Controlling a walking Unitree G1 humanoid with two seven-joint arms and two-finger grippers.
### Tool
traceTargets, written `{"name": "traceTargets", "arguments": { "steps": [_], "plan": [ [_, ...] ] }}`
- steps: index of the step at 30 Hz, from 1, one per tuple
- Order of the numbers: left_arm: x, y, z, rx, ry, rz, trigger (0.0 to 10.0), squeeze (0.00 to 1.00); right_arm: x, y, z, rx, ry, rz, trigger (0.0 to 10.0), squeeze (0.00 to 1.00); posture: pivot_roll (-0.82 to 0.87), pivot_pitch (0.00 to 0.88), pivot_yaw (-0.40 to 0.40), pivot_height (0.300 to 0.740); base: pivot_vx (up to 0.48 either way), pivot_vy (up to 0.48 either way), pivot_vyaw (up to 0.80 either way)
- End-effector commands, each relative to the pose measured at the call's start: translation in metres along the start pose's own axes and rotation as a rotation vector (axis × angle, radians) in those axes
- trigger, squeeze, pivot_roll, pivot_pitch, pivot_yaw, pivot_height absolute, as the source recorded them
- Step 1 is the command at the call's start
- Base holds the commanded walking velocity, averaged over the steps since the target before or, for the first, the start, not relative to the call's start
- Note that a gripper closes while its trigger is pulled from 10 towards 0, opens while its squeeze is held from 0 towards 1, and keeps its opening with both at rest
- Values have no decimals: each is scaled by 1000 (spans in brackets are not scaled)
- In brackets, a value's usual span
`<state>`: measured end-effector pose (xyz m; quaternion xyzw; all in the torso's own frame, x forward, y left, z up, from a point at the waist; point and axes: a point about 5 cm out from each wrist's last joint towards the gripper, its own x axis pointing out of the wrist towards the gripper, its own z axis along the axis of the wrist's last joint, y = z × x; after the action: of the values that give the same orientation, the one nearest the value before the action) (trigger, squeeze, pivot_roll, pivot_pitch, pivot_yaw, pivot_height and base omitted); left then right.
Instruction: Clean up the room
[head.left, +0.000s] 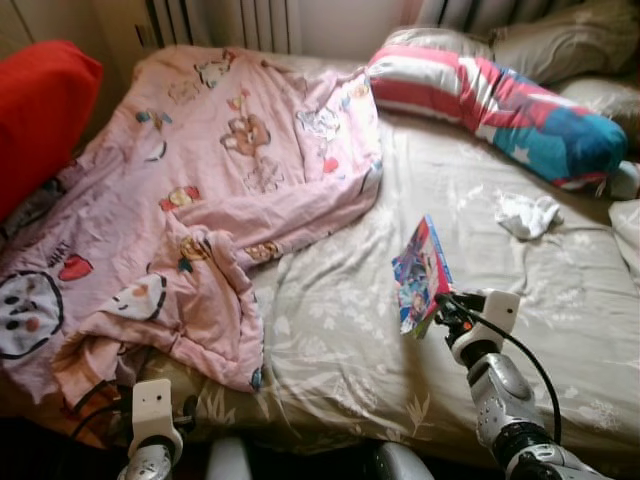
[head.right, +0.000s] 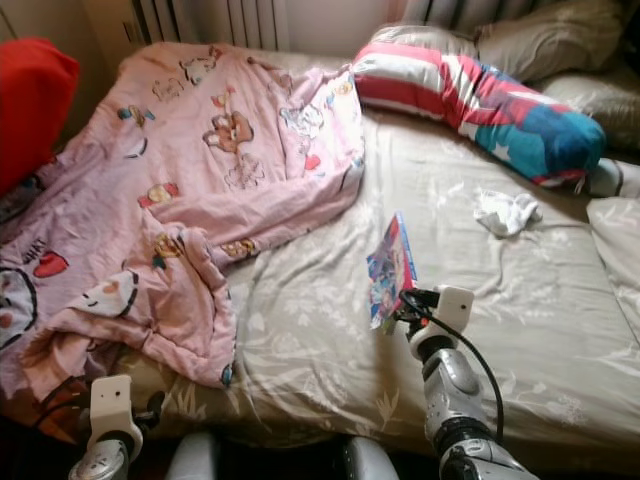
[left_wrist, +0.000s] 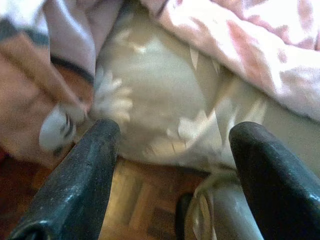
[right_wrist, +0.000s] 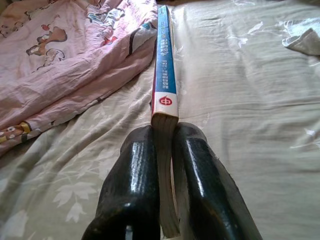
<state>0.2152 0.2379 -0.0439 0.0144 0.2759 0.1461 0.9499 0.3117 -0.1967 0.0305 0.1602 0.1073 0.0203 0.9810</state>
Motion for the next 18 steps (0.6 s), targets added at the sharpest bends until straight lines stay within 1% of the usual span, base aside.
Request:
{"name": "traceTargets", "arguments": {
  "steps": [1, 4, 9, 18],
  "plan": [
    [-4, 3, -10, 4, 41, 14, 10000, 0, 0, -2, 3, -18, -17, -6, 10000, 0, 106, 2, -91, 690, 0, 0, 0],
    [-5, 5, -16, 5, 64, 19, 10000, 0, -2, -3, -2, -20, -4, -23, 10000, 0, 106, 5, -87, 715, 0, 0, 0],
    [-6, 7, -19, -10, 89, 27, 10000, 0, -3, -4, -5, -18, 15, -47, 10000, 0, 106, 5, -85, 738, 0, 0, 0],
    [-6, 7, -20, -11, 95, 24, 10000, 0, -4, -5, -6, -22, 24, -54, 10000, 0, 103, 8, -83, 738, 0, 0, 0]
  ]
}}
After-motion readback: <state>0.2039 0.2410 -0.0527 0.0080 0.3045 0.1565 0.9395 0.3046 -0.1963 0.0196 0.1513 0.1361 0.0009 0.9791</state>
